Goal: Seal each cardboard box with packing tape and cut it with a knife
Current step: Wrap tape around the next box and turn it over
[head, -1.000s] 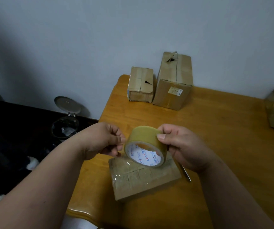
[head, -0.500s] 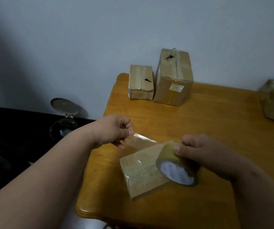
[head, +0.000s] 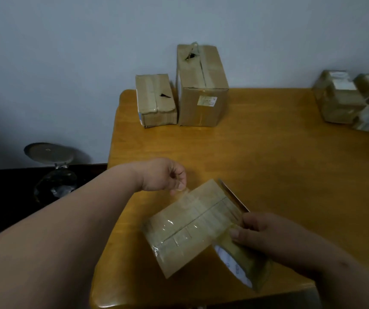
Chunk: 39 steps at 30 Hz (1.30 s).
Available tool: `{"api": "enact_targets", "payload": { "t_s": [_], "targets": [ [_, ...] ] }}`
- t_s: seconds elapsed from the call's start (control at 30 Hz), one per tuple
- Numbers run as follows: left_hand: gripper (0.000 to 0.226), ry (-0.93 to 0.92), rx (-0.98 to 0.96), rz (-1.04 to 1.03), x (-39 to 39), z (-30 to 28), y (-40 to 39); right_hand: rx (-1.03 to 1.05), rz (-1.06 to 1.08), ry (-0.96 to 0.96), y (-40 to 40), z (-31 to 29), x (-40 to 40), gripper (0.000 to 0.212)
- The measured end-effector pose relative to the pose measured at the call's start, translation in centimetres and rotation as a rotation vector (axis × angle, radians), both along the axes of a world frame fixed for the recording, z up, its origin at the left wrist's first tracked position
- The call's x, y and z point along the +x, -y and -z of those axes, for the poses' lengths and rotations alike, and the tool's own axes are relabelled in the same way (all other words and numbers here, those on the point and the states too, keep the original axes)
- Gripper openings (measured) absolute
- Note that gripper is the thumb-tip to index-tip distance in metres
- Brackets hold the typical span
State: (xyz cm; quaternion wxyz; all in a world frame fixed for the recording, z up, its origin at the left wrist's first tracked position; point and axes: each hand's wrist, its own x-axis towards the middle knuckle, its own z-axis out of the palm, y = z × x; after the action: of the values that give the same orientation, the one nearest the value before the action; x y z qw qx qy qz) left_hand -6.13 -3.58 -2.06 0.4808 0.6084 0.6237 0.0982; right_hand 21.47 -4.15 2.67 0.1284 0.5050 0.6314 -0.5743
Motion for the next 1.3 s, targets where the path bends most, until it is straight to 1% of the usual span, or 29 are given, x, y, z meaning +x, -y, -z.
{"api": "enact_targets", "payload": {
  "t_s": [0.2,0.33,0.4,0.47,0.57,0.63,0.77,0.87,0.97,1.03,1.1,1.13,1.17,1.2,1.3],
  "targets": [
    [0.017,-0.11,0.026,0.095,0.9,0.9,-0.3,-0.067,0.084,0.011,1.0,0.8,-0.6,0.024],
    [0.016,-0.191,0.078,0.127,1.4,1.8,-0.1,-0.041,0.076,0.036,1.6,0.8,-0.9,0.027],
    [0.017,-0.203,0.095,0.127,1.5,2.4,0.2,-0.01,0.058,0.058,2.0,1.0,-0.9,0.032],
    [0.014,-0.198,0.11,0.113,1.5,2.7,0.4,0.0,0.053,0.075,2.3,1.3,-0.9,0.033],
    [0.007,-0.184,0.123,0.084,1.5,2.9,0.6,-0.01,0.049,0.084,2.6,1.7,-0.7,0.028],
    [0.007,-0.144,0.125,0.045,1.6,3.2,1.0,-0.002,0.043,0.086,2.8,1.9,-0.5,0.024],
    [0.014,0.001,0.095,-0.111,2.0,3.9,2.6,0.034,0.014,0.109,3.3,2.9,-0.2,0.02],
    [0.02,0.035,0.013,-0.171,2.4,5.0,4.0,0.081,-0.01,0.141,3.9,3.8,0.0,0.019],
    [0.017,0.13,-0.054,-0.338,2.3,5.6,5.1,0.101,0.044,0.095,4.4,4.4,0.2,0.017],
    [0.021,0.069,0.013,-0.413,1.7,5.8,4.9,0.096,0.07,0.059,4.5,4.7,0.3,0.016],
    [0.026,-0.042,0.185,-0.51,1.6,5.1,4.4,0.096,0.092,0.034,4.4,4.9,0.3,0.016],
    [0.028,-0.086,0.272,-0.517,1.8,4.5,4.3,0.097,0.096,0.031,4.4,5.0,0.3,0.018],
    [0.03,-0.122,0.328,-0.472,2.3,3.9,4.3,0.097,0.097,0.032,4.3,5.0,0.3,0.019],
    [0.034,-0.152,0.339,-0.385,3.1,3.6,4.5,0.094,0.095,0.033,4.3,5.0,0.3,0.021],
    [0.056,-0.253,0.226,-0.114,5.8,4.3,6.3,0.094,0.088,0.014,4.2,5.0,0.7,0.022]
  ]
}}
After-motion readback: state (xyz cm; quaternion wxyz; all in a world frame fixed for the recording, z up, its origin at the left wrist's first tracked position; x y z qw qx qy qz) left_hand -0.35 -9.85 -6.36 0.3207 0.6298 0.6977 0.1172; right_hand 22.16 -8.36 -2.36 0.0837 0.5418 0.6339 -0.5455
